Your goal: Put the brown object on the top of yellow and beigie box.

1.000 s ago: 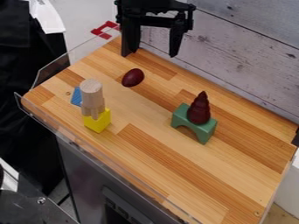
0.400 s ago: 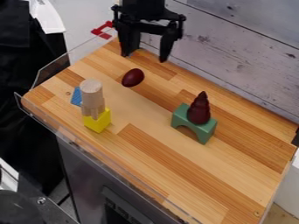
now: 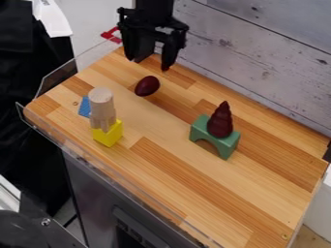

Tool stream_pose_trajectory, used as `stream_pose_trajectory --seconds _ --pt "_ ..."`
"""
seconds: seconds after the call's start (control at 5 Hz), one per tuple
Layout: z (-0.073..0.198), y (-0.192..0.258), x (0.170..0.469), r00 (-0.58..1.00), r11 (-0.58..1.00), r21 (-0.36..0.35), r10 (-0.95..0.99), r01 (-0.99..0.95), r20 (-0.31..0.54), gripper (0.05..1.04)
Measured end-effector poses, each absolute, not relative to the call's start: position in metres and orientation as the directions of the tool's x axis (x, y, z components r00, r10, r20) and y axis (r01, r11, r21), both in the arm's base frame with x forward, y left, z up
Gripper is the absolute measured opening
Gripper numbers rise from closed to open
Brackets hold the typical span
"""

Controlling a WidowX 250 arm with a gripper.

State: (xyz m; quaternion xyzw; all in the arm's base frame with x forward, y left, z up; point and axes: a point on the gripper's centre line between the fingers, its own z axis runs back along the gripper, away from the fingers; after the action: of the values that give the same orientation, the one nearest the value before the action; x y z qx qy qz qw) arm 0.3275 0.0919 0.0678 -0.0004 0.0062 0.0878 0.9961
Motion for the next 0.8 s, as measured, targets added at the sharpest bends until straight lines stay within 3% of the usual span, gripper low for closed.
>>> stream_pose_trajectory --seconds 0.2,0.8 --pt "0.055 0.095 0.330 0.995 0.996 -0.024 0.087 -0.088 -0.037 1.000" --pt "0.032 0.101 0.333 0.989 0.991 -0.013 0.131 -0.132 -0.063 1.000"
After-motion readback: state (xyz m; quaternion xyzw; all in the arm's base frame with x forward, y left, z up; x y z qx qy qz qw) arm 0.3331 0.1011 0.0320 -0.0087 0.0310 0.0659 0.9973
